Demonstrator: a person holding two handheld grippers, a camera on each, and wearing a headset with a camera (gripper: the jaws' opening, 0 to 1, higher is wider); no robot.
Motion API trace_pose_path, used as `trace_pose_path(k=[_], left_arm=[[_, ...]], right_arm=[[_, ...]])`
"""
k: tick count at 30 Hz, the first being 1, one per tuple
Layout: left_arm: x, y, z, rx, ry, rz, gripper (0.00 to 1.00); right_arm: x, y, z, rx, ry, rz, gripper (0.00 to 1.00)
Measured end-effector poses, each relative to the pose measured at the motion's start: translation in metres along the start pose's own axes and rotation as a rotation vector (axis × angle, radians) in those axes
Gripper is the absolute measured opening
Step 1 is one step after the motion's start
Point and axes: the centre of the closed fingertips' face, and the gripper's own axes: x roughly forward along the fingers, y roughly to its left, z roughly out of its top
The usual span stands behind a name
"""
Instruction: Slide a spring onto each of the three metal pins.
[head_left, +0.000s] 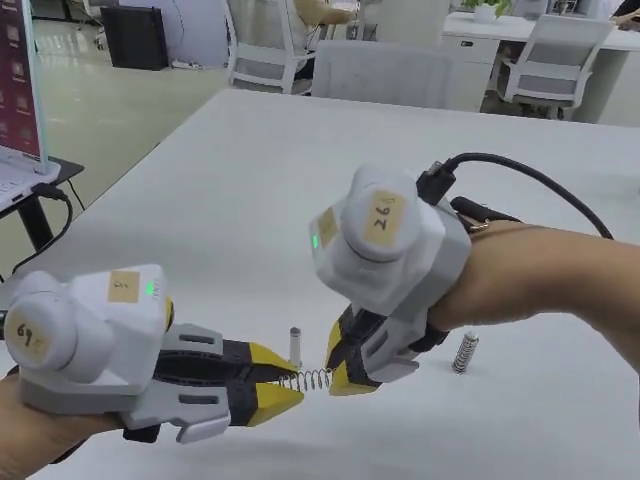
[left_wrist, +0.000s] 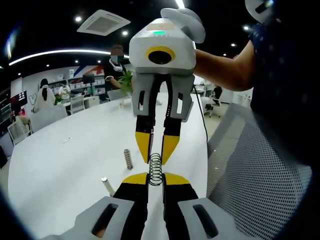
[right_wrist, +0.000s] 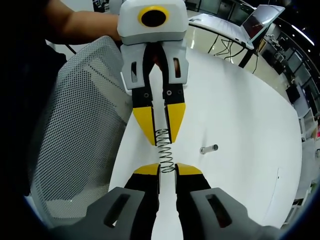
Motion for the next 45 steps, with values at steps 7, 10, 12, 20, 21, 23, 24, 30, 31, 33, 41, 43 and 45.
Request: trace_pose_path(k=[7,10,12,20,21,23,24,30,31,33,41,43,45], left_arm=[[-0.001,-0.002,0.002,0.0,-0.005,-0.004,0.02],[-0.001,-0.003,0.005,0.003,-0.01,-0.006,0.02],[-0.001,-0.003,0.006,0.004,-0.012,-0.007,0.02],[-0.001,-0.006,0.015,0.021,-0.024,-0.011,0.02],[-0.001,-0.006,0.016,0.022,-0.026,-0.011,0.02],[0.0,-0.006,0.017,0.022,-0.029,-0.013,0.02],[0.0,-0.006,0.018,0.023,-0.031,-0.013,0.02],[0.001,-0.005,0.019,0.022,-0.035,-0.01,0.02],[0.001,-0.005,0.019,0.021,-0.034,-0.009,0.02],[0.001,-0.004,0.019,0.02,-0.034,-0.008,0.02],[0.002,-0.001,0.014,0.017,-0.021,0.006,0.03],[0.003,-0.001,0.012,0.018,-0.016,0.005,0.03],[0.002,-0.001,0.011,0.021,-0.008,0.005,0.03]], right_arm=[[0.004,0.001,-0.001,0.009,-0.003,0.009,0.11],[0.006,0.002,-0.002,0.012,-0.005,0.014,0.11],[0.007,0.002,-0.003,0.016,-0.007,0.017,0.11],[0.008,0.002,-0.005,0.03,-0.015,0.023,0.11],[0.008,0.002,-0.005,0.031,-0.016,0.023,0.11],[0.007,0.001,-0.006,0.031,-0.016,0.022,0.11],[0.007,0.001,-0.006,0.031,-0.017,0.022,0.11],[0.007,0.001,-0.006,0.026,-0.021,0.019,0.09],[0.006,0.001,-0.006,0.026,-0.022,0.019,0.09],[0.006,0.0,-0.005,0.025,-0.023,0.017,0.09],[0.0,-0.001,0.0,0.022,-0.034,0.005,0.09],[-0.002,0.0,0.002,0.019,-0.037,0.005,0.09],[-0.004,0.001,0.005,0.019,-0.046,0.008,0.09]])
